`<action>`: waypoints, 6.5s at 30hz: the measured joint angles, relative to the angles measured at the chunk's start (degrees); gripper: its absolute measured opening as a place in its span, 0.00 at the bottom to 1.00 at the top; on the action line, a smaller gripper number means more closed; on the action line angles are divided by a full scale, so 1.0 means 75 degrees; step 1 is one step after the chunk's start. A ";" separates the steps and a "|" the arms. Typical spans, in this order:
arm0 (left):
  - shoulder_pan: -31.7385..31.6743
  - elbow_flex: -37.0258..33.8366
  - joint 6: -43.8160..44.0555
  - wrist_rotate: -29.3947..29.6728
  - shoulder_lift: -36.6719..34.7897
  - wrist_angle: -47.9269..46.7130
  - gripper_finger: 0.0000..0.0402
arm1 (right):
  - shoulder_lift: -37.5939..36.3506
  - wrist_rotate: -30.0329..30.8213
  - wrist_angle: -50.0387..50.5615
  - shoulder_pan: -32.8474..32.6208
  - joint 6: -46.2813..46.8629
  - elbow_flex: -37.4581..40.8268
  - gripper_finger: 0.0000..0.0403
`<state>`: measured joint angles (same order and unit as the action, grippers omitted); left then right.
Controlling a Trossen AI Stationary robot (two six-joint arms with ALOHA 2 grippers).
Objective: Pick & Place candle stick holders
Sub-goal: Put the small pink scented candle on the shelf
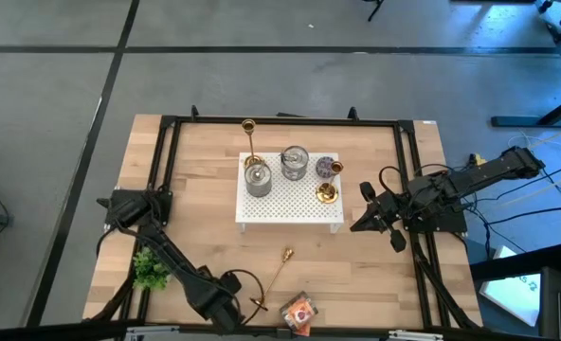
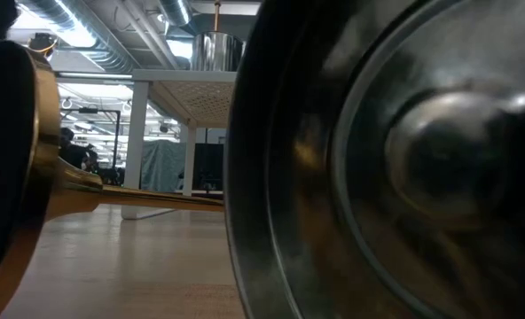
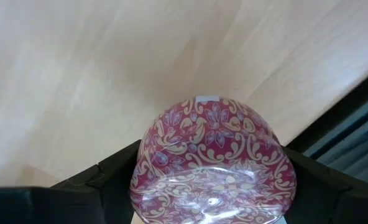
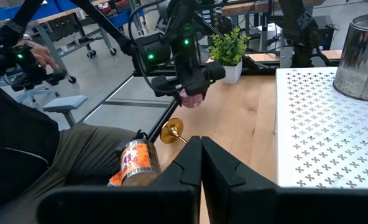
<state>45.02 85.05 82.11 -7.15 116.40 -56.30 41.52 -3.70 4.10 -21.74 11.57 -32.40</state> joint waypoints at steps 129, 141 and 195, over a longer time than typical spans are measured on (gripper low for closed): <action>-0.4425 0.1682 -0.2984 0.2176 -0.2116 -0.2971 0.73 | 0.0001 0.0009 0.0405 -0.0003 -0.0055 -0.0003 0.01; -0.4474 0.1688 -0.3004 0.2316 -0.1865 -0.3182 0.73 | 0.0000 0.0008 0.0458 -0.0006 -0.0055 -0.0003 0.01; -0.3888 0.1697 -0.2772 0.2164 -0.2245 -0.3593 0.82 | 0.0000 0.0003 0.0461 -0.0006 -0.0029 -0.0003 0.01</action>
<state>15.86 97.78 61.32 9.07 99.56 -83.25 41.52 -3.68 7.55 -21.78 11.35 -32.42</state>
